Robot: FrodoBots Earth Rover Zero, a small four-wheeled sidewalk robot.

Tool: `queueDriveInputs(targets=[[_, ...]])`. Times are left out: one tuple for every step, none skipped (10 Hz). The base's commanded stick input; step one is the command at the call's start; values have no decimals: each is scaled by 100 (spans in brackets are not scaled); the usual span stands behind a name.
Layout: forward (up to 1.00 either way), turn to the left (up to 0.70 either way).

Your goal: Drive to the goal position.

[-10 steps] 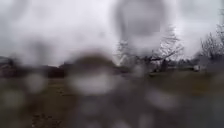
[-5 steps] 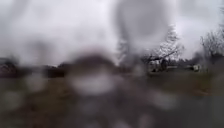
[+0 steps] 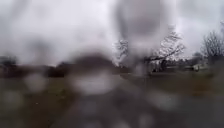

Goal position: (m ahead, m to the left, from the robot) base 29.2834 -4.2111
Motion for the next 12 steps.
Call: queueDriveInputs(targets=[[85, 0], [85, 0], [85, 0], [85, 0], [85, 0], [85, 0], [85, 0], [85, 0], [85, 0], [85, 0], [85, 0], [85, 0]])
